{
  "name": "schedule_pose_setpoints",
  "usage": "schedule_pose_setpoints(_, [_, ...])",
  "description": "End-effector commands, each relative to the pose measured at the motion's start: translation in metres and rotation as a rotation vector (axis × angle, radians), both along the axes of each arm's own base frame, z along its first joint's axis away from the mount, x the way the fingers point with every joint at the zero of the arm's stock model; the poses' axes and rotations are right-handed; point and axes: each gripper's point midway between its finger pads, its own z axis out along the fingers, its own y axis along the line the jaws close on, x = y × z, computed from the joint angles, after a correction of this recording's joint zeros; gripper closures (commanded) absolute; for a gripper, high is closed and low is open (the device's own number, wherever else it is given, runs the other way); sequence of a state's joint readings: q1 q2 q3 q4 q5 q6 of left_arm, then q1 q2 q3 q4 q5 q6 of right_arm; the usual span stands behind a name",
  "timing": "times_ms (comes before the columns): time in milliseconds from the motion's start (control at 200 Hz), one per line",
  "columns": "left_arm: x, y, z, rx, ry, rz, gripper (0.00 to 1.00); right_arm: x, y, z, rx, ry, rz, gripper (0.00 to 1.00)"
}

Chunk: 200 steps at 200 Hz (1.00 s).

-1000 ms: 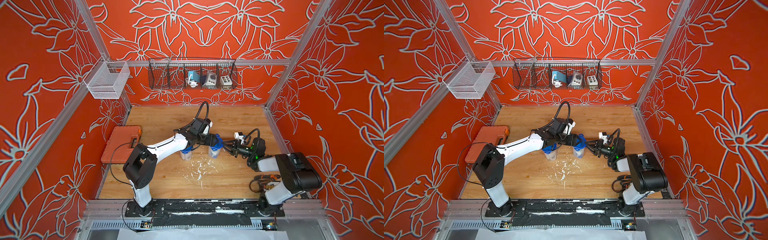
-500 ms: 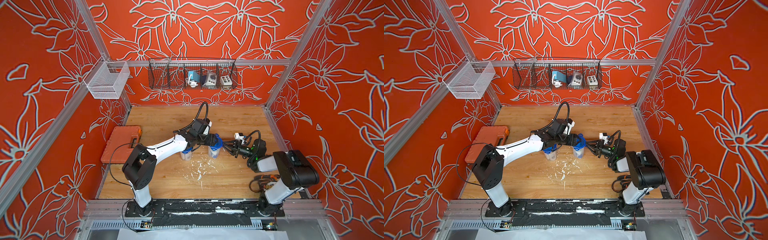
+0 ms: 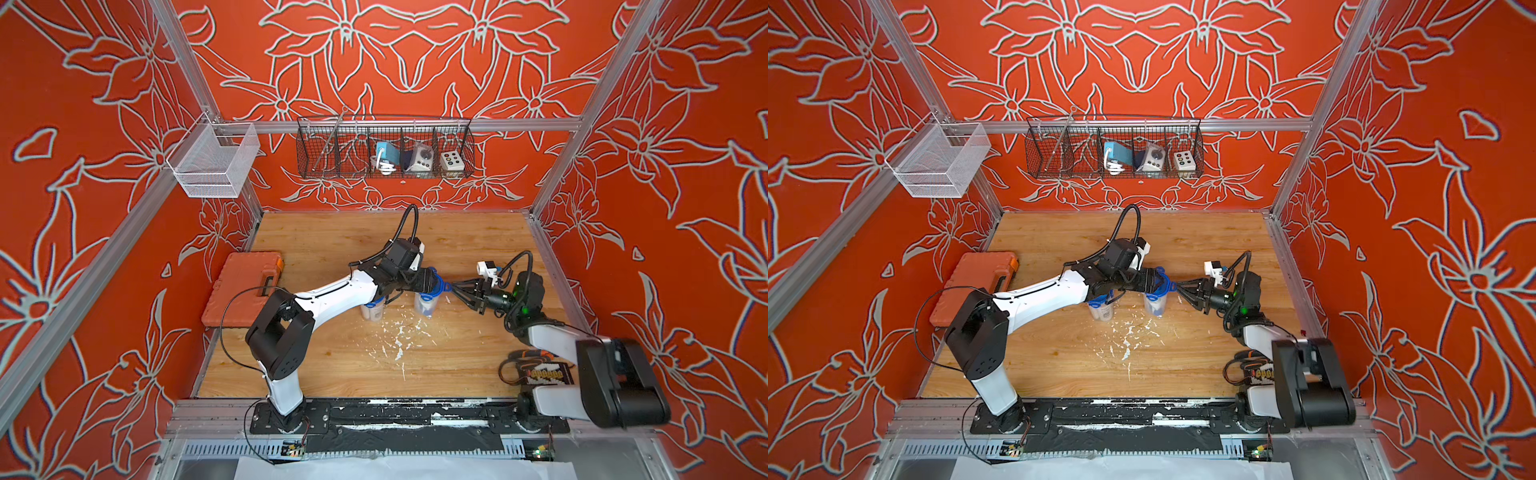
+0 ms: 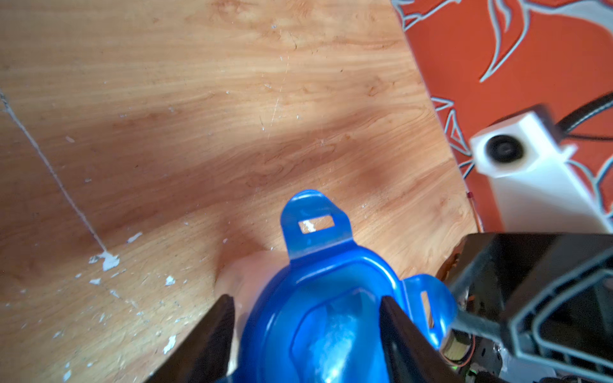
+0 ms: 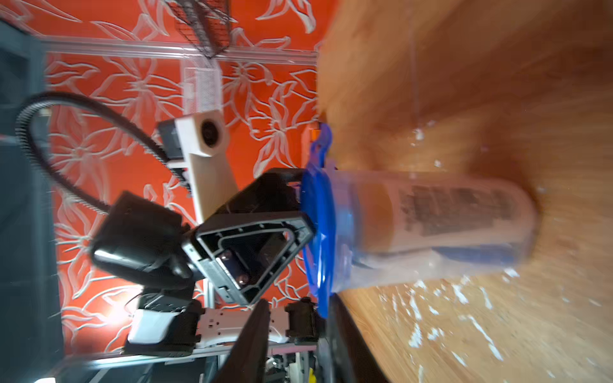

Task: Take out toiletry kits
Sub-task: Unfasten the latch on the container, then open the lid of the container.

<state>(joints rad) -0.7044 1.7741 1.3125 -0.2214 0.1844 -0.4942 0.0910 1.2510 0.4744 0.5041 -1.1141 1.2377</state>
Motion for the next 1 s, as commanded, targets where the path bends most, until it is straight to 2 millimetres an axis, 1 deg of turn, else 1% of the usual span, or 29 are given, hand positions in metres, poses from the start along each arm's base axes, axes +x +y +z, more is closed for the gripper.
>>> schedule_pose_setpoints(0, [-0.042, 0.040, -0.069, 0.264, 0.257, 0.006, 0.30, -0.037, -0.022, -0.029, -0.457, 0.046, 0.024, 0.57])
schedule_pose_setpoints(50, [-0.035, 0.030, -0.051, 0.223, 0.232, 0.006, 0.27, -0.042, -0.029, -0.023, -0.551, 0.032, 0.025, 0.54])
schedule_pose_setpoints(120, [-0.026, 0.017, -0.026, 0.159, 0.205, -0.003, 0.24, -0.049, -0.040, -0.022, -0.675, 0.035, 0.019, 0.52])
schedule_pose_setpoints(170, [-0.021, 0.007, -0.006, 0.108, 0.180, -0.014, 0.22, -0.052, -0.043, -0.020, -0.727, 0.025, 0.020, 0.51])
schedule_pose_setpoints(270, [-0.015, -0.003, 0.023, 0.049, 0.147, -0.022, 0.19, -0.053, -0.039, -0.014, -0.739, -0.001, 0.030, 0.50])
schedule_pose_setpoints(360, [-0.014, -0.004, 0.043, 0.017, 0.120, -0.024, 0.19, -0.050, -0.025, -0.007, -0.664, -0.033, 0.062, 0.52])
schedule_pose_setpoints(410, [-0.016, -0.001, 0.048, 0.012, 0.114, -0.024, 0.19, -0.048, -0.019, -0.004, -0.624, -0.044, 0.074, 0.54])
schedule_pose_setpoints(495, [-0.019, 0.005, 0.052, 0.008, 0.110, -0.024, 0.19, -0.039, -0.004, 0.002, -0.524, -0.074, 0.097, 0.60])
schedule_pose_setpoints(570, [-0.021, 0.013, 0.052, 0.004, 0.109, -0.015, 0.19, -0.029, 0.009, 0.011, -0.437, -0.118, 0.122, 0.61])
schedule_pose_setpoints(610, [-0.021, 0.017, 0.050, -0.003, 0.112, -0.009, 0.20, -0.023, 0.010, 0.012, -0.436, -0.136, 0.115, 0.59])
schedule_pose_setpoints(696, [-0.021, 0.026, 0.044, -0.012, 0.132, 0.005, 0.21, -0.011, 0.009, 0.013, -0.454, -0.185, 0.111, 0.50])
schedule_pose_setpoints(786, [-0.021, 0.029, 0.042, -0.047, 0.148, 0.005, 0.23, -0.004, 0.011, 0.009, -0.473, -0.204, 0.141, 0.44])
schedule_pose_setpoints(881, [-0.021, 0.028, 0.045, -0.068, 0.152, -0.002, 0.23, -0.002, 0.011, -0.001, -0.497, -0.185, 0.154, 0.43])
schedule_pose_setpoints(936, [-0.021, 0.027, 0.048, -0.076, 0.144, -0.005, 0.23, 0.000, 0.010, -0.004, -0.500, -0.189, 0.150, 0.43])
schedule_pose_setpoints(996, [-0.020, 0.026, 0.052, -0.088, 0.137, -0.005, 0.23, 0.003, 0.011, -0.006, -0.492, -0.193, 0.147, 0.47])
